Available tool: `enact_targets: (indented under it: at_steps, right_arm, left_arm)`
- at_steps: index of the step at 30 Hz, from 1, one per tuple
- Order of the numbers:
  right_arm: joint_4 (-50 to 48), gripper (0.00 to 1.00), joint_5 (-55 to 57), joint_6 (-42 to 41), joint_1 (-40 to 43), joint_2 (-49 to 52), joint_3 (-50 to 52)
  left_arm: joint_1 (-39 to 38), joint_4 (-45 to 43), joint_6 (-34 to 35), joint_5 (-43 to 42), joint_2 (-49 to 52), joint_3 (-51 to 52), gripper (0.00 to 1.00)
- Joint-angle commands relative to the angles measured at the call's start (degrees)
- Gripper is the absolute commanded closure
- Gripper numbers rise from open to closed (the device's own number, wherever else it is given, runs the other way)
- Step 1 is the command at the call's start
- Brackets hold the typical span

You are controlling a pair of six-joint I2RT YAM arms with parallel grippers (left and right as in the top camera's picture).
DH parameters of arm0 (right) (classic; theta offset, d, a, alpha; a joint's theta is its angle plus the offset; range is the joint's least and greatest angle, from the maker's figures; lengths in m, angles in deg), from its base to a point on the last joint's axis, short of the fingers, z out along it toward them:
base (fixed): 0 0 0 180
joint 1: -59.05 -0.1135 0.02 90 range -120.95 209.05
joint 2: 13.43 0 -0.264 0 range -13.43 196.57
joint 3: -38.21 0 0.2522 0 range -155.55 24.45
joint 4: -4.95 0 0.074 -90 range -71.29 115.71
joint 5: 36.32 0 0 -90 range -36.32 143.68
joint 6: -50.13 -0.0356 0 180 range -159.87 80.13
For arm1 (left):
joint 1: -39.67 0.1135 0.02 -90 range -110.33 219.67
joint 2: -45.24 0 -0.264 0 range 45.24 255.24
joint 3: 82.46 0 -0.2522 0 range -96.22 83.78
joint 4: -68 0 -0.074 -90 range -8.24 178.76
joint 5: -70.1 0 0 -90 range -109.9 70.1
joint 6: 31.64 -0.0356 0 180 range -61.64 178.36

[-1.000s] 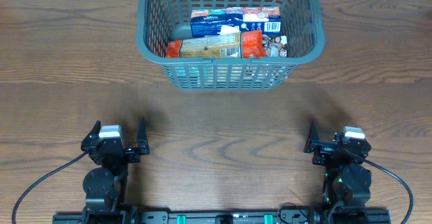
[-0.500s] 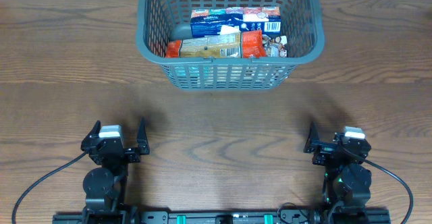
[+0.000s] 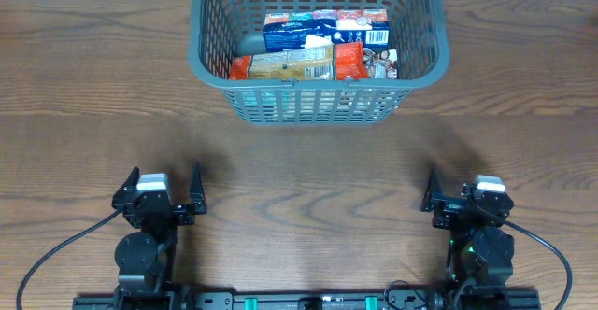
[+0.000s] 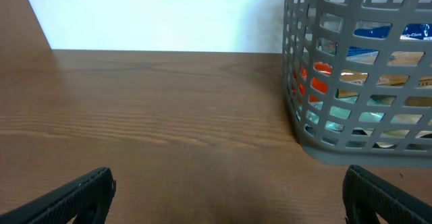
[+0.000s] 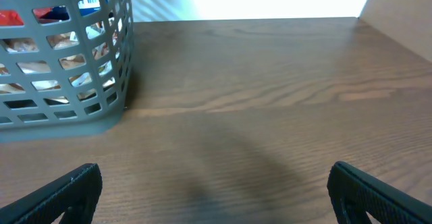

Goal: Pack container

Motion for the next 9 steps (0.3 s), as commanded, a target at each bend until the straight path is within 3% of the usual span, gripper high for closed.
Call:
enact_targets:
  at_steps: [1,9]
  right_arm:
    - [0.02,0.01,0.37,-0.59,0.35,-0.39,0.26]
    - [0.02,0.01,0.35,-0.59,0.35,-0.39,0.26]
  left_arm:
    - [-0.24,0.17,0.48,0.26,-0.39,1.81,0.01]
    - [-0.24,0.17,0.48,0.26,-0.39,1.81,0.01]
